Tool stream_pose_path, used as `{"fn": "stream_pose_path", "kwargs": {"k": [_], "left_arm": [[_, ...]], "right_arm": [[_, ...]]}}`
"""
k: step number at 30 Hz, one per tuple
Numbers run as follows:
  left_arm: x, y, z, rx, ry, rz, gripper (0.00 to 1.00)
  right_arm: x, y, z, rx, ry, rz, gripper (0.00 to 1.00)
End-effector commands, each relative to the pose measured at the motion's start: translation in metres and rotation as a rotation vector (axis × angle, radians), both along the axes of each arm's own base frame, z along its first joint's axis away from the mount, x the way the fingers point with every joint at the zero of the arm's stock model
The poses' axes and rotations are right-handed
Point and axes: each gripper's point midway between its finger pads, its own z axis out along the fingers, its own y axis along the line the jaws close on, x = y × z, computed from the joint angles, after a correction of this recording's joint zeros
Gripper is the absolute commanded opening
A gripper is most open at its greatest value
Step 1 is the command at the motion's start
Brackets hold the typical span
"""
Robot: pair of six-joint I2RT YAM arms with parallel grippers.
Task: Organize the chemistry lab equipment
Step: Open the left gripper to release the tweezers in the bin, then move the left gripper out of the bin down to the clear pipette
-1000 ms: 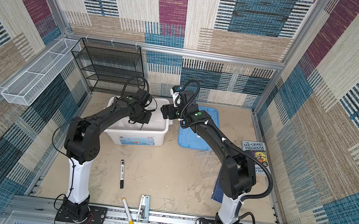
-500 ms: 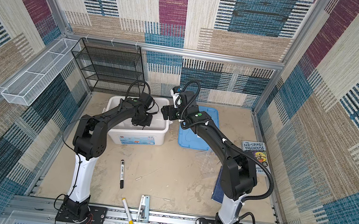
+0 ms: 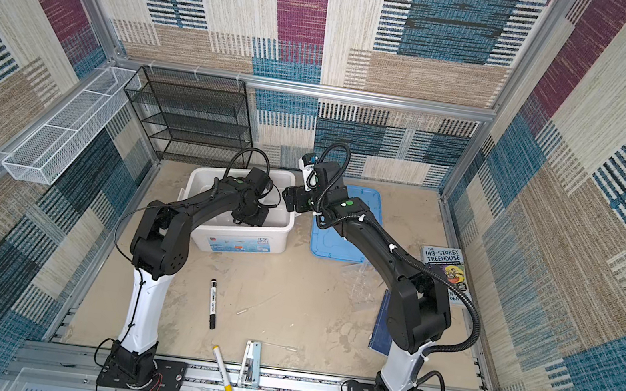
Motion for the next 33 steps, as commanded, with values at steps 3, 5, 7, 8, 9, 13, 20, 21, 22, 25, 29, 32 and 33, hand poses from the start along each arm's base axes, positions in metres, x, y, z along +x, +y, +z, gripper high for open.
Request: {"fn": "stream_pose_path", "kwargs": {"k": [3,5,7,8,9,13,20,21,22,25,29,32,33], "left_arm": [[0.002,0.001,0.003,0.004,-0.013,0.006,0.14],[0.002,0.0,0.006,-0.002,-0.019,0.0,0.2],[0.003,0.0,0.009,-0.003,-0.021,0.001,0.24],[0.002,-0.001,0.012,-0.007,-0.025,0.001,0.26],[0.003,-0.001,0.015,-0.011,-0.032,0.003,0.28],[0.003,-0.003,0.033,-0.037,-0.059,0.006,0.37],[-0.008,-0.008,0.1,-0.141,-0.161,0.011,0.49],[-0.011,-0.01,0.109,-0.169,-0.174,0.008,0.53],[-0.016,-0.012,0.12,-0.201,-0.19,0.001,0.59],[-0.036,-0.017,0.151,-0.277,-0.227,-0.025,0.77],[-0.072,-0.015,0.184,-0.367,-0.268,-0.046,0.96],[-0.108,-0.012,0.201,-0.411,-0.295,-0.103,0.95],[-0.121,-0.013,0.203,-0.429,-0.294,-0.132,0.93]], "right_arm": [[0.0,-0.003,0.011,0.006,-0.041,-0.006,0.91],[-0.002,-0.004,0.012,0.006,-0.043,-0.008,0.91],[-0.003,-0.005,0.013,0.008,-0.044,-0.009,0.91],[-0.004,-0.005,0.014,0.011,-0.045,-0.01,0.91],[-0.005,-0.006,0.014,0.011,-0.045,-0.011,0.9],[-0.008,-0.009,0.02,0.016,-0.054,-0.014,0.91],[-0.019,-0.014,0.041,0.038,-0.085,-0.01,0.91],[-0.023,-0.014,0.045,0.04,-0.095,0.005,0.92],[-0.027,-0.014,0.049,0.04,-0.107,0.021,0.92],[-0.041,-0.018,0.059,0.04,-0.129,0.053,0.96],[-0.073,-0.015,0.052,0.03,-0.095,0.178,0.99],[-0.09,-0.028,0.038,0.015,-0.057,0.16,0.99],[-0.096,-0.032,0.035,0.016,-0.054,0.157,0.99]]}}
